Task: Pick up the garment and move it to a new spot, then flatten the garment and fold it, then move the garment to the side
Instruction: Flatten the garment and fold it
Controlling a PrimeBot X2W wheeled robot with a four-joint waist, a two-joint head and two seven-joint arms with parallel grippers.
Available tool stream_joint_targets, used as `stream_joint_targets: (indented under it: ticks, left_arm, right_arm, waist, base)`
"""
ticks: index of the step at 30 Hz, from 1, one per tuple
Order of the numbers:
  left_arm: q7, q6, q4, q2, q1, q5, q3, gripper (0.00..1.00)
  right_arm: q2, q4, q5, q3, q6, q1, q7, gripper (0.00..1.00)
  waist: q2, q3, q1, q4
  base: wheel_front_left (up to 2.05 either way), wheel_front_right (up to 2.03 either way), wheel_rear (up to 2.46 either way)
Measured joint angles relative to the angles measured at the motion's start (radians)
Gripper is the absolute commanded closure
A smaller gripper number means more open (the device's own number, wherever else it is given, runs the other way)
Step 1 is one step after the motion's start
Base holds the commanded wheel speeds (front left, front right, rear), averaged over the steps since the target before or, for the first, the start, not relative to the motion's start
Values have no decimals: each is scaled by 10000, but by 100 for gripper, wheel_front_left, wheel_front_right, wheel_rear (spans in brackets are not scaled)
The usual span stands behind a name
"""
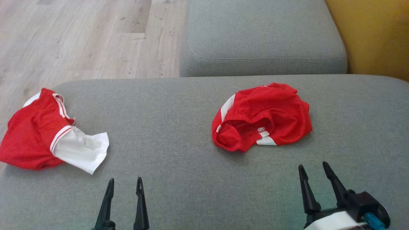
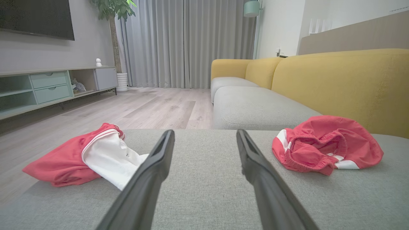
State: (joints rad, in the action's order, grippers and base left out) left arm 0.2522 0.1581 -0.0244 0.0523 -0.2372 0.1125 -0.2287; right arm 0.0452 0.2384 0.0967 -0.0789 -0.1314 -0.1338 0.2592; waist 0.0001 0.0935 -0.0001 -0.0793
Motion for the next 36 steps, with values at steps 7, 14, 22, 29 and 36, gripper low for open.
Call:
stream_joint_targets:
  ticks: [7,14,22,29,36]
  left_arm:
    - [0,2,-35,2,-95,-86,-56,0]
    - [0,-6,-71,2,-103,-261,-127,0]
    - [0,-10,-169,2,-99,-359,-46,0]
    - [0,-10,-205,2,-98,-430,-48,0]
    - [0,-10,-370,2,-100,-405,-52,0]
  right_arm:
    - [0,-46,42,-6,0,-26,0,0]
    - [0,-48,90,19,0,-31,0,0]
    - [0,-46,192,69,0,-31,0,0]
    - [0,-38,280,119,0,-31,0,0]
    - [-2,0,353,146,0,-29,0,0]
  waist:
    - [0,13,0,25]
    - [0,-60,0,93]
    - [0,-59,1,97]
    - [0,-58,1,86]
    - [0,-99,1,213]
  base:
    - [0,0,0]
    - [0,0,0]
    - [0,0,0]
    - [0,0,0]
    - [0,0,0]
